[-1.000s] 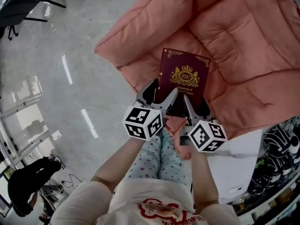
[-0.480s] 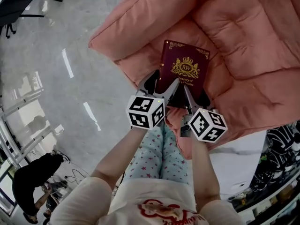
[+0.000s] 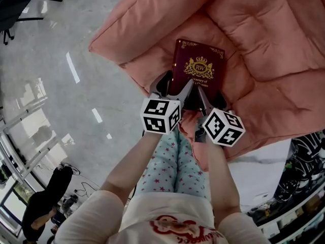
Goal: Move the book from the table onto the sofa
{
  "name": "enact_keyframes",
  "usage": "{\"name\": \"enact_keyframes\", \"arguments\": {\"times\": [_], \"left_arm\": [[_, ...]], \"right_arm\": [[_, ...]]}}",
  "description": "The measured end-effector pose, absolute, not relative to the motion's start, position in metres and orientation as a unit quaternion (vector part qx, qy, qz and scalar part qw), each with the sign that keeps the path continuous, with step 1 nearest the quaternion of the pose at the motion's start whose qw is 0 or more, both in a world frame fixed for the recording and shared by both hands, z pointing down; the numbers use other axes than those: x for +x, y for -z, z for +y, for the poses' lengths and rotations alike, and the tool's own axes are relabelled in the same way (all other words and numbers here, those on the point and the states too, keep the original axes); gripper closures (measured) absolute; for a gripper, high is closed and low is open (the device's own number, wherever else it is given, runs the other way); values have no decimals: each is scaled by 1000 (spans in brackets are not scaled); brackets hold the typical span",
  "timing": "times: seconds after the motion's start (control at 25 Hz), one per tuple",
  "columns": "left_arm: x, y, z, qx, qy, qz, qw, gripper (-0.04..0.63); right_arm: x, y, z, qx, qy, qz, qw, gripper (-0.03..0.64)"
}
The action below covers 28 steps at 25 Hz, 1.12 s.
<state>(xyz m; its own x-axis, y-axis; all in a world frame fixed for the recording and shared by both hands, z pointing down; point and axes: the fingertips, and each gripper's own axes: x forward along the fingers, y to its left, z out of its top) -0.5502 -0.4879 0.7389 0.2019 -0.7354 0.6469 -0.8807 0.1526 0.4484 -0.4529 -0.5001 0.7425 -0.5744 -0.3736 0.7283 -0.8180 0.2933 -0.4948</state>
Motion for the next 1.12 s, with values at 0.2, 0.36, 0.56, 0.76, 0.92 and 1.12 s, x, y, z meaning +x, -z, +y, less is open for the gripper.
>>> {"name": "enact_keyframes", "arguments": {"times": [0.2, 0.36, 0.56, 0.76, 0.92, 1.12], "left_arm": [[-550, -751, -486, 649, -108, -619, 430, 282], [-548, -754, -485, 650, -130, -620, 421, 282], [-549, -763, -484, 651, -152, -614, 420, 282], [-547, -766, -485, 651, -157, -612, 420, 282], [-549, -759, -481, 649, -159, -621, 410, 282], [-558, -731, -470, 642, -144, -639, 399, 282]], "right_arm": [[-454, -756, -497, 386, -445, -760, 273, 330], [-452, -760, -495, 387, -439, -758, 290, 330], [-453, -773, -492, 383, -461, -746, 291, 328], [-451, -775, -494, 384, -460, -747, 288, 330], [-442, -767, -499, 409, -432, -751, 286, 319], [-432, -735, -510, 447, -383, -765, 263, 311]]}}
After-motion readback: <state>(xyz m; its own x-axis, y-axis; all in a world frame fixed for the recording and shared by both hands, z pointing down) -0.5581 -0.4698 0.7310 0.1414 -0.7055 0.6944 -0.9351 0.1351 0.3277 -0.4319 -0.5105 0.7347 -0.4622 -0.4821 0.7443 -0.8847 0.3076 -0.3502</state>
